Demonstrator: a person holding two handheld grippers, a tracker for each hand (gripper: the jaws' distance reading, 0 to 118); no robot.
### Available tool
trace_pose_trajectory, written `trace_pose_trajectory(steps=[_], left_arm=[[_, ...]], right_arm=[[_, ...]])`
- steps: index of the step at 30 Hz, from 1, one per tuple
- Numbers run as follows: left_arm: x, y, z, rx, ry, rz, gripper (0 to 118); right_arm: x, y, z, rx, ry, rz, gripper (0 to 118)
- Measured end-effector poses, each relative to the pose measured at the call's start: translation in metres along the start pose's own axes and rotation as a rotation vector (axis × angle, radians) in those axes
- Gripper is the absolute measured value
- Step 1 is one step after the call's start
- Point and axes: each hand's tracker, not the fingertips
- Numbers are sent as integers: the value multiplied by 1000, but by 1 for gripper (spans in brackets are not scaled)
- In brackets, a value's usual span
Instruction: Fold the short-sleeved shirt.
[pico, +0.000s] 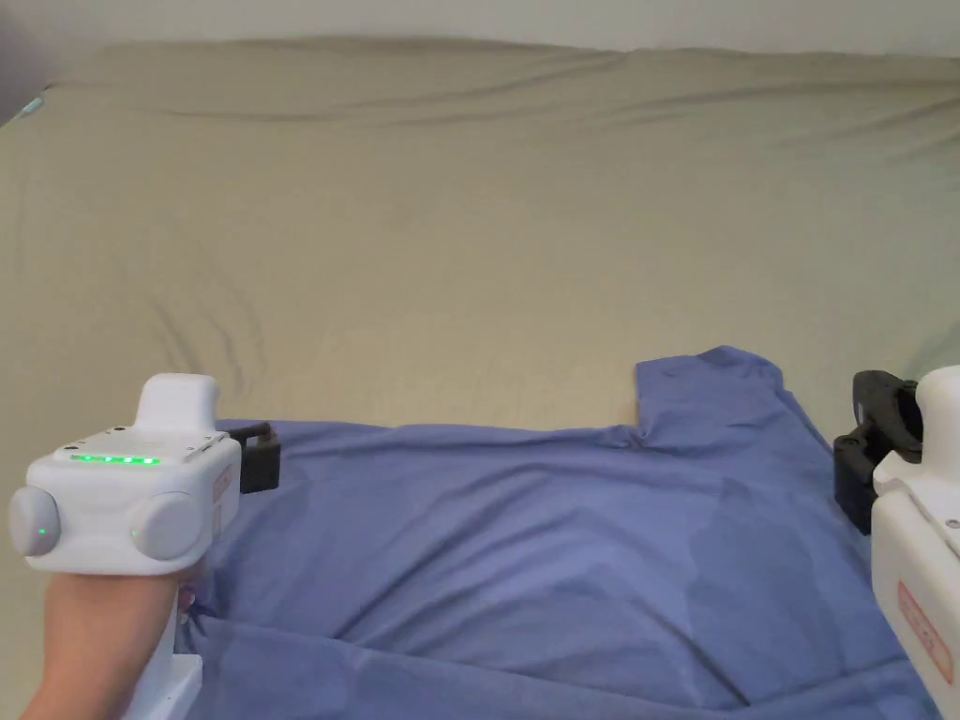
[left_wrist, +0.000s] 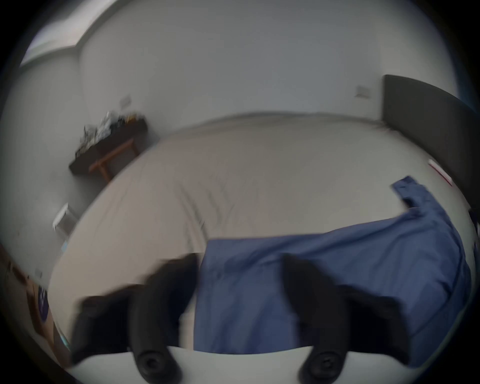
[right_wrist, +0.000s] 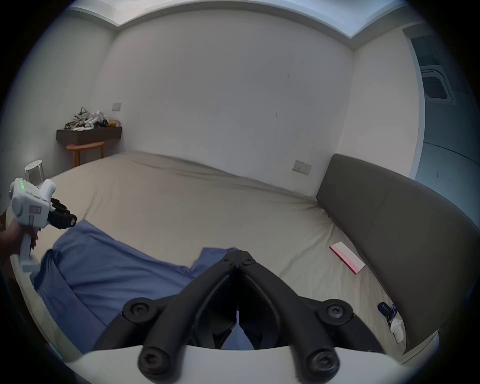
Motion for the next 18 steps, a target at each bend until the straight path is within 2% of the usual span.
trace_pose_trajectory(steps=[1, 2, 4, 8, 11, 12, 13, 14, 15, 16, 17, 18], left_arm=[[-9, 3, -16, -32, -17, 29, 107], [-15, 6, -28, -44, -21, 56, 111], [-20, 12, -46, -69, -17, 64, 111], [-16, 20, -78, -122, -21, 35, 109], [-11, 19, -90, -174, -72, 15, 84], [-9, 19, -85, -139, -86, 25, 70], [-7, 21, -79, -132, -93, 6, 70], [-2, 24, -74, -134, -128, -26, 64], [3, 24, -68, -119, -115, -84, 53], [9, 25, -64, -111, -130, -128, 17], [15, 25, -59, -119, -115, -163, 1], [17, 25, -53, -81, -65, -182, 1]], right_arm=[[3, -3, -4, -14, -5, 8, 2], [6, -5, -9, -30, -12, 17, 2], [11, -10, -18, -69, -30, 32, 2], [21, -19, -30, -124, -45, 1, 2], [22, -23, -34, -158, -42, -9, 2], [21, -24, -36, -181, -37, 1, 2], [20, -25, -39, -201, -30, 16, 2], [19, -27, -41, -203, -27, 20, 2], [18, -28, -42, -202, -23, 21, 2], [18, -29, -44, -206, -15, 22, 2], [18, -28, -47, -211, -10, 20, 2], [19, -27, -51, -214, -11, 20, 2]])
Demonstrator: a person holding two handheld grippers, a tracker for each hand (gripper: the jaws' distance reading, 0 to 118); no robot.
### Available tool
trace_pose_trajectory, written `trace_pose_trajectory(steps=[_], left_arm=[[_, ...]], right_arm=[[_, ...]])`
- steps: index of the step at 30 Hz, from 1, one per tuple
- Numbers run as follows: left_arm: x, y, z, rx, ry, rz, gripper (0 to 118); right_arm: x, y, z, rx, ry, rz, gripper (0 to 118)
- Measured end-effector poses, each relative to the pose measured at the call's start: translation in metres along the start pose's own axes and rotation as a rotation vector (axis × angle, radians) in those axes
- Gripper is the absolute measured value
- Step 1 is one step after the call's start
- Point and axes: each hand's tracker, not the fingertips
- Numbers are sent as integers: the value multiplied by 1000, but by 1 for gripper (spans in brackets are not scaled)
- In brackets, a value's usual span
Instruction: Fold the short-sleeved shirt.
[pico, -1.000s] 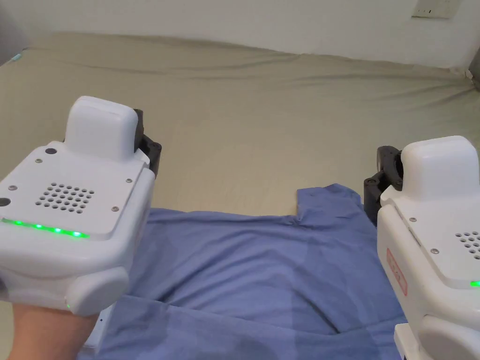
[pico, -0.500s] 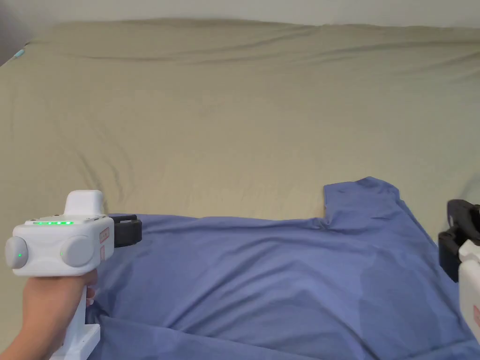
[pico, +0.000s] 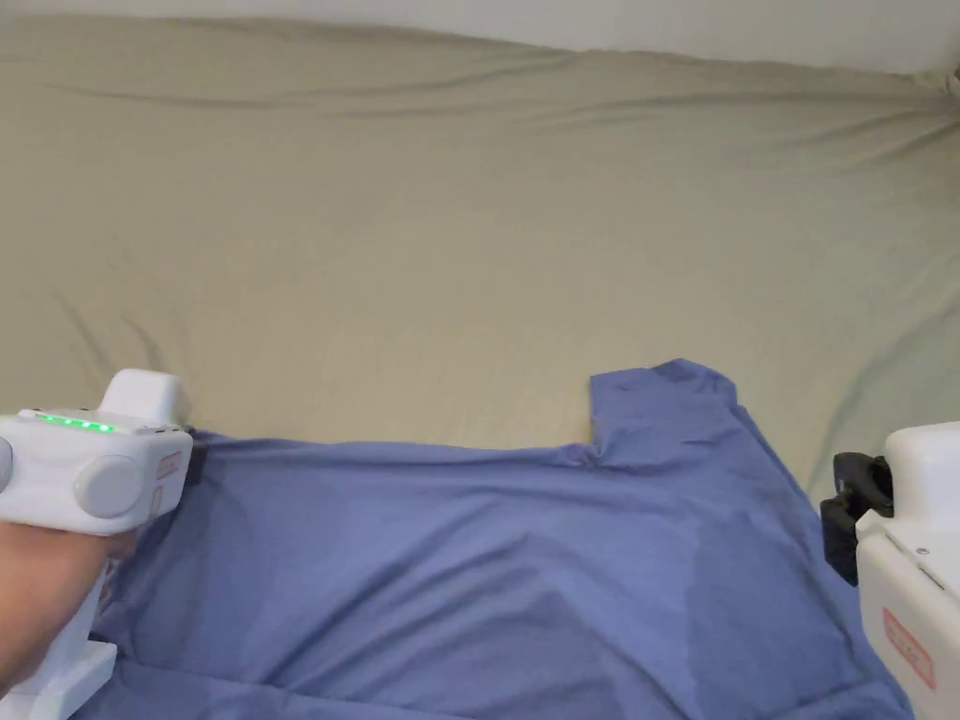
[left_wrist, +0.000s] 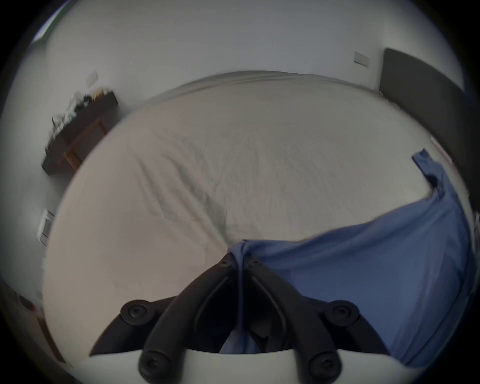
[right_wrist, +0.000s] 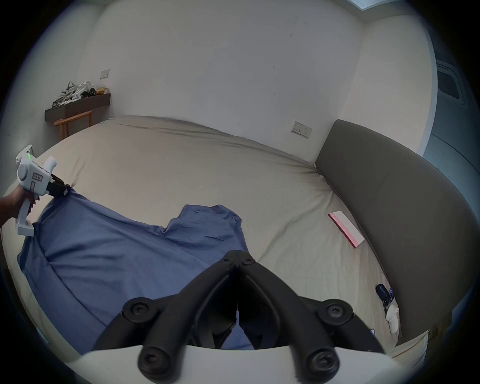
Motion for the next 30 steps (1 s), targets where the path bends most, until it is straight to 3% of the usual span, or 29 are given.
trace_pose_trajectory(steps=[6, 7, 9, 10, 11, 19, 21, 23, 24, 26, 27, 28, 30], left_arm=[[-5, 6, 64, 168, -11, 27, 1], [-5, 6, 76, 198, -4, 24, 1], [-3, 6, 100, 255, 11, -11, 1], [-1, 5, 110, 271, 32, -24, 1], [1, 4, 120, 276, 47, -34, 1], [1, -11, 138, 253, 26, -48, 1], [0, -15, 131, 236, 27, -49, 1], [0, -18, 124, 207, 36, -58, 1], [0, -19, 122, 203, 39, -60, 1], [0, -21, 117, 194, 34, -53, 1], [0, -22, 115, 185, 30, -48, 1], [0, -22, 115, 179, 30, -38, 1], [-2, -23, 118, 170, 24, -18, 1]], right_arm=[[23, 20, -32, -59, 48, -51, 6], [27, 23, -43, -87, 57, -52, 23], [34, 26, -76, -209, 89, -33, 77], [36, 23, -94, -261, 136, -47, 96], [37, 19, -114, -303, 148, -61, 98], [44, -28, -223, -499, 83, -132, 97], [40, -35, -230, -516, 94, -140, 92], [41, -29, -216, -476, 128, -178, 48], [39, -27, -213, -465, 184, -180, 33], [27, -21, -202, -450, 123, -33, 26], [27, -21, -200, -448, 168, 5, 12], [29, -19, -198, -445, 169, -8, 3], [38, -13, -191, -435, 167, -52, 3]])
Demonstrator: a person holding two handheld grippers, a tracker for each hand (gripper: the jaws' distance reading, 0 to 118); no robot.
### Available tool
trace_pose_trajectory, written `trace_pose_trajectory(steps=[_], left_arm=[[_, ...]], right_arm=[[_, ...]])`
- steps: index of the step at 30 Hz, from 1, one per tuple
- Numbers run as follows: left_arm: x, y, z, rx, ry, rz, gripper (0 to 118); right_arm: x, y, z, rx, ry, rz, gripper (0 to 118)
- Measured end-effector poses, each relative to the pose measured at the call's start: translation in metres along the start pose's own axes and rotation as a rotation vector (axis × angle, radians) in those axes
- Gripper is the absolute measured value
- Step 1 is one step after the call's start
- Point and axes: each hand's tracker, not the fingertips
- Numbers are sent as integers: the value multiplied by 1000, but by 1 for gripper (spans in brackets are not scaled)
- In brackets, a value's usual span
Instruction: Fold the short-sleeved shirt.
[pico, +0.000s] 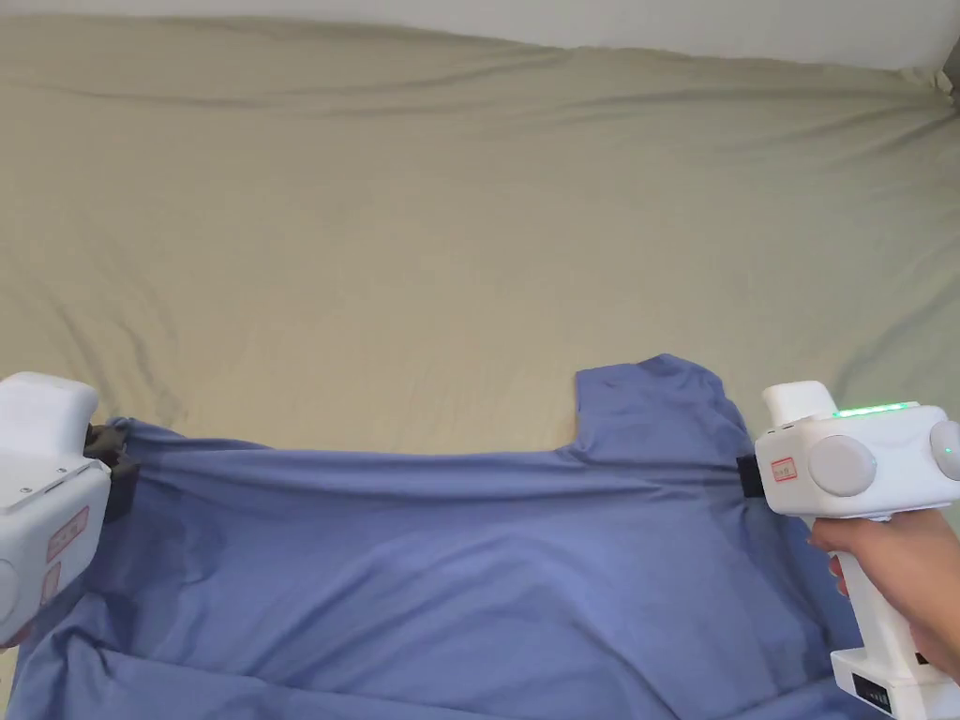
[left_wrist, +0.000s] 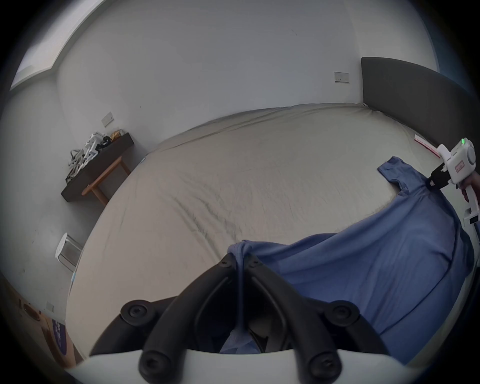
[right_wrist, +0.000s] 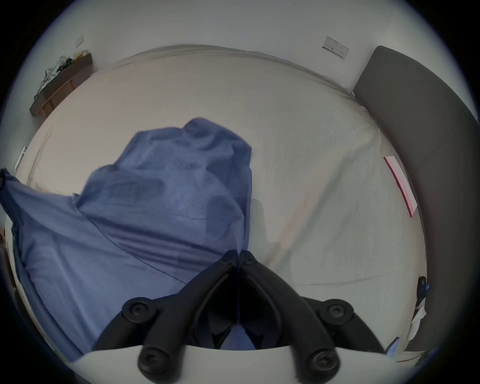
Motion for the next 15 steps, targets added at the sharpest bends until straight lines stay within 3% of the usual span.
trace_pose_trajectory(steps=[2, 4, 15], left_arm=[[-3, 2, 9, 7, 0, 11, 1], [-5, 5, 20, 13, 2, 10, 1], [-19, -14, 86, -16, -10, -22, 1]], right_arm=[[9, 1, 24, 54, 25, -44, 3], [11, 1, 58, 70, 32, -32, 3], [15, -71, 203, 67, 94, 107, 3]])
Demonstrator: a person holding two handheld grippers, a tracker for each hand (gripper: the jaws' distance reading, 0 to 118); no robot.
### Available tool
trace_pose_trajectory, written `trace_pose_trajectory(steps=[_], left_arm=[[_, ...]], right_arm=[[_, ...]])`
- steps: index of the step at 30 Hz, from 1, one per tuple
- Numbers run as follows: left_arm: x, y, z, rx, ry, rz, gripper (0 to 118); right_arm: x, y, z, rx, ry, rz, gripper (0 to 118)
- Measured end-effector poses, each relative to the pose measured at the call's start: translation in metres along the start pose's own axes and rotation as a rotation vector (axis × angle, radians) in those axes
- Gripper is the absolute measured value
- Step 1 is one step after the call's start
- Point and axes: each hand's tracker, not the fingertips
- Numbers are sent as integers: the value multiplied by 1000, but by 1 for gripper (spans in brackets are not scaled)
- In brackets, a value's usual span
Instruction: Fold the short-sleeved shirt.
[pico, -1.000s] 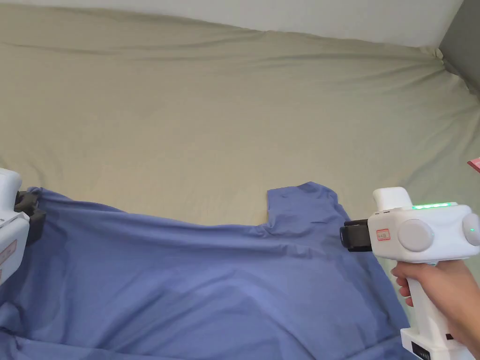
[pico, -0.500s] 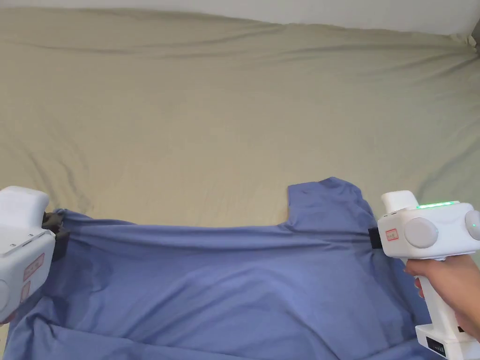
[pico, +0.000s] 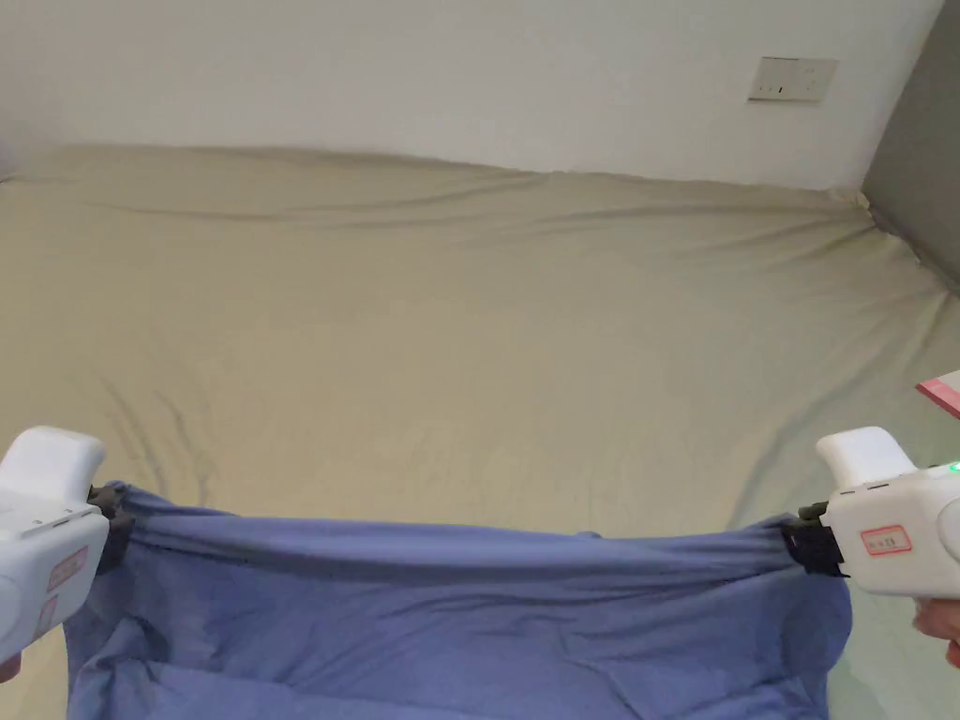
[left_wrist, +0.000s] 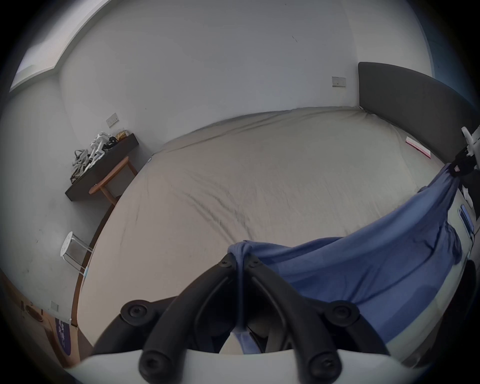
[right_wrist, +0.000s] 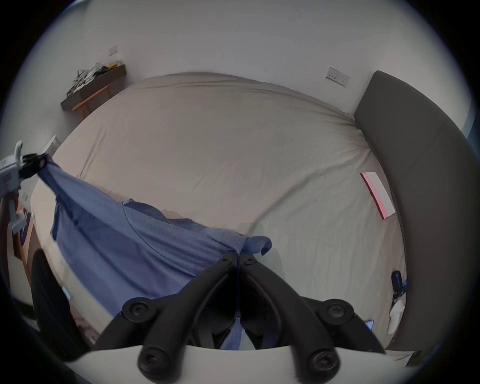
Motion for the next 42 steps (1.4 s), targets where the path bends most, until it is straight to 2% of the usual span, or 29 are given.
trace_pose_trajectory(steps=[4, 14, 23, 28, 30, 32, 33, 34, 35, 36, 38, 40, 42], left_arm=[[2, -32, 15, -65, -35, -23, 1], [22, -112, 19, -241, -103, -110, 1], [25, -149, -16, -384, -140, -159, 1], [22, -149, -25, -408, -159, -130, 1], [24, -150, -28, -413, -161, -138, 3], [27, -148, -25, -403, -153, -168, 17], [27, -147, -23, -393, -140, -181, 34], [26, -144, -21, -382, -121, -180, 72], [21, -138, -18, -366, -108, -167, 100], [17, -133, -13, -343, -117, -132, 118], [9, -115, 4, -244, -156, -62, 111], [3, -86, 24, -149, -141, 8, 111], [-1, -56, 59, 79, -91, 73, 111]], right_arm=[[-4, -46, 15, -63, 29, 19, 3], [-22, -132, -13, -236, 74, 26, 3], [-34, -159, -58, -357, 82, 35, 3], [-35, -161, -76, -382, 88, 45, 4], [-36, -158, -74, -386, 91, 40, 7], [-34, -154, -70, -383, 93, 39, 23], [-32, -151, -63, -368, 96, 30, 40], [-30, -146, -57, -335, 85, 20, 75], [-25, -138, -51, -281, 46, 9, 99], [-20, -131, -44, -238, 14, -2, 107], [-11, -111, -22, -123, -27, -35, 107], [-8, -89, 6, 6, -76, -64, 107], [-12, -66, 45, 176, -103, -74, 107]])
